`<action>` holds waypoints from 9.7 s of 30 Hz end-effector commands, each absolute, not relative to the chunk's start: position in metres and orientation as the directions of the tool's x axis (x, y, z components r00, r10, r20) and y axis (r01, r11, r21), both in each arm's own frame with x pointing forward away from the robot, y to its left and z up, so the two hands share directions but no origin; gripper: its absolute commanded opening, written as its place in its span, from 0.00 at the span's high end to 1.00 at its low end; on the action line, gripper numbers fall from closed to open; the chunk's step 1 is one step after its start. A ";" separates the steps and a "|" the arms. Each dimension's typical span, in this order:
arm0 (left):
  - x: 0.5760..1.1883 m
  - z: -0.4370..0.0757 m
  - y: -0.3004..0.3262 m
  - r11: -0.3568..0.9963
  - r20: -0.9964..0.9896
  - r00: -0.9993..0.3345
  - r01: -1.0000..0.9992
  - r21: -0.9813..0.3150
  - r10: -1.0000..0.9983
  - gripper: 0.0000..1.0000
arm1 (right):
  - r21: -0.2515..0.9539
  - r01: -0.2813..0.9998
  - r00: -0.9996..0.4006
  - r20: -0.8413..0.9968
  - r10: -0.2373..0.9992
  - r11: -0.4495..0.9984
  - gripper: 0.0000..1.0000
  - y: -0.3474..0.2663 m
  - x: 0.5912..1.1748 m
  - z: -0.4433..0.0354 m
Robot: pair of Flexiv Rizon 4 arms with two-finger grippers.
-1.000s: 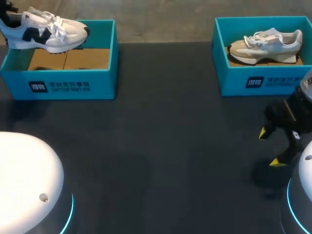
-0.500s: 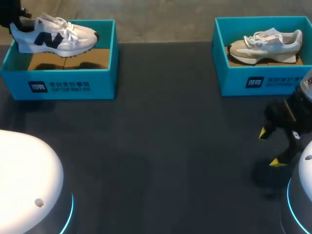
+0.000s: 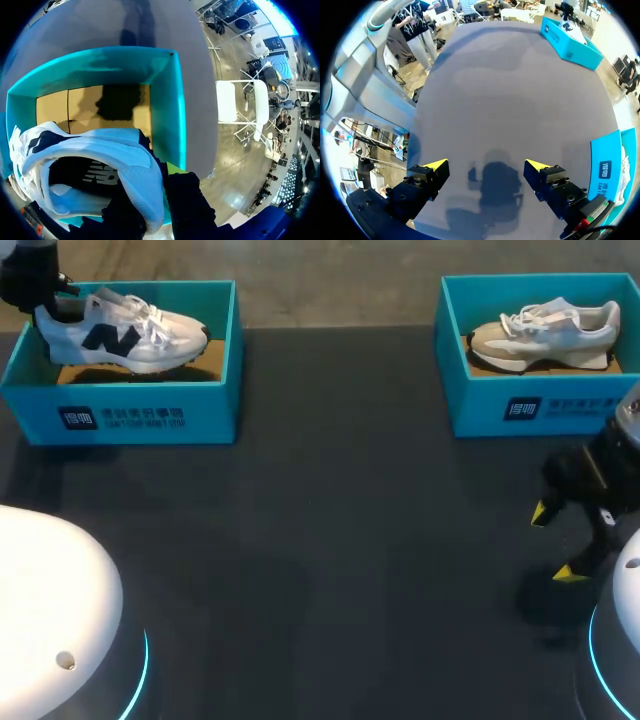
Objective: Take the shoe out of the shoebox, open the shoe tongue, remove and reinsert the insole, then place the shoe into the shoebox
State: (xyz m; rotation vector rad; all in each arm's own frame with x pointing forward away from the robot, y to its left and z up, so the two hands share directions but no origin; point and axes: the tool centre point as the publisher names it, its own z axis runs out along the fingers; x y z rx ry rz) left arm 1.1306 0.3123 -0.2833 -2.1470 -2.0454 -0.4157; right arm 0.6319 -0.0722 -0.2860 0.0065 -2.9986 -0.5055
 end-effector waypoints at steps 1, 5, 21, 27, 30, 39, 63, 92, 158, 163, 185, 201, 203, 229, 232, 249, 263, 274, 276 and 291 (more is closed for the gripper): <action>1.126 -0.294 0.310 -0.062 0.293 0.034 0.994 0.089 0.956 1.00 | 0.326 0.012 -0.995 0.096 -0.020 0.945 0.00 -0.072 0.631 -0.287; 1.121 -0.301 0.309 -0.063 0.284 0.037 0.994 0.085 0.958 1.00 | 0.326 0.012 -0.995 0.096 -0.020 0.945 0.00 -0.072 0.631 -0.287; 1.087 -0.310 0.310 -0.083 0.272 0.061 0.994 0.071 0.960 1.00 | 0.326 0.012 -0.995 0.096 -0.020 0.945 0.00 -0.072 0.631 -0.287; 1.081 -0.321 0.308 -0.064 0.268 0.051 0.997 0.043 0.962 1.00 | 0.326 0.012 -0.995 0.096 -0.020 0.945 0.00 -0.072 0.631 -0.287; 1.080 -0.324 0.308 -0.050 0.266 0.040 0.998 0.029 0.963 1.00 | 0.326 0.012 -0.995 0.096 -0.020 0.945 0.00 -0.072 0.631 -0.287; 1.080 -0.336 0.309 -0.025 0.263 0.022 1.000 0.007 0.965 1.00 | 0.326 0.012 -0.995 0.096 -0.020 0.945 0.00 -0.072 0.631 -0.287; 1.080 -0.372 0.299 -0.044 0.249 0.058 0.997 -0.060 0.967 1.00 | 0.326 0.012 -0.995 0.096 -0.020 0.945 0.00 -0.072 0.631 -0.287; 1.076 -0.336 0.289 -0.078 0.115 0.075 0.997 0.020 0.991 0.00 | 0.326 0.012 -0.995 0.096 -0.020 0.945 0.00 -0.072 0.631 -0.287; 0.991 -0.194 0.278 -0.071 0.015 0.071 0.997 0.036 0.997 0.00 | 0.280 0.012 -0.998 0.057 -0.005 0.960 0.00 -0.070 0.661 -0.265; 0.991 -0.194 0.278 -0.071 0.015 0.071 0.997 0.036 0.997 0.00 | 0.221 0.030 -0.999 0.047 0.020 0.975 0.00 -0.070 0.684 -0.251; 0.991 -0.194 0.278 -0.071 0.015 0.071 0.997 0.036 0.997 0.00 | 0.190 0.531 -0.847 0.160 0.508 0.826 0.00 -0.089 0.826 -0.227; 0.991 -0.194 0.278 -0.071 0.015 0.071 0.997 0.036 0.997 0.00 | 0.178 0.548 -0.836 0.148 0.528 0.817 0.00 -0.086 0.829 -0.226; 0.991 -0.194 0.278 -0.071 0.015 0.071 0.997 0.036 0.997 0.00 | 0.163 0.676 -0.736 0.107 0.668 0.719 0.00 -0.096 0.847 -0.228; 0.991 -0.194 0.278 -0.071 0.015 0.071 0.997 0.036 0.997 0.00 | 0.128 0.985 -0.114 -0.053 0.992 0.120 0.00 -0.224 0.989 -0.256; 0.991 -0.194 0.278 -0.071 0.015 0.071 0.997 0.036 0.997 0.00 | 0.128 0.985 -0.114 -0.053 0.992 0.120 0.00 -0.224 0.989 -0.256; 0.991 -0.194 0.278 -0.071 0.015 0.071 0.997 0.036 0.997 0.00 | 0.199 0.978 -0.042 -0.096 0.994 0.060 0.00 -0.245 1.077 -0.253; 0.991 -0.194 0.278 -0.071 0.015 0.071 0.997 0.036 0.997 0.00 | 0.220 0.974 -0.032 -0.136 0.990 0.061 0.00 -0.255 1.100 -0.261; 0.991 -0.194 0.278 -0.071 0.015 0.071 0.997 0.036 0.997 0.00 | 0.205 0.978 0.004 -0.195 0.981 0.036 0.00 -0.281 1.127 -0.270; 0.991 -0.194 0.278 -0.071 0.015 0.071 0.997 0.036 0.997 0.00 | 0.211 0.977 0.012 -0.209 0.978 0.034 0.00 -0.285 1.131 -0.272; 0.991 -0.194 0.278 -0.071 0.015 0.071 0.997 0.036 0.997 0.00 | 0.174 0.984 0.013 -0.250 0.968 0.032 0.22 -0.304 1.161 -0.297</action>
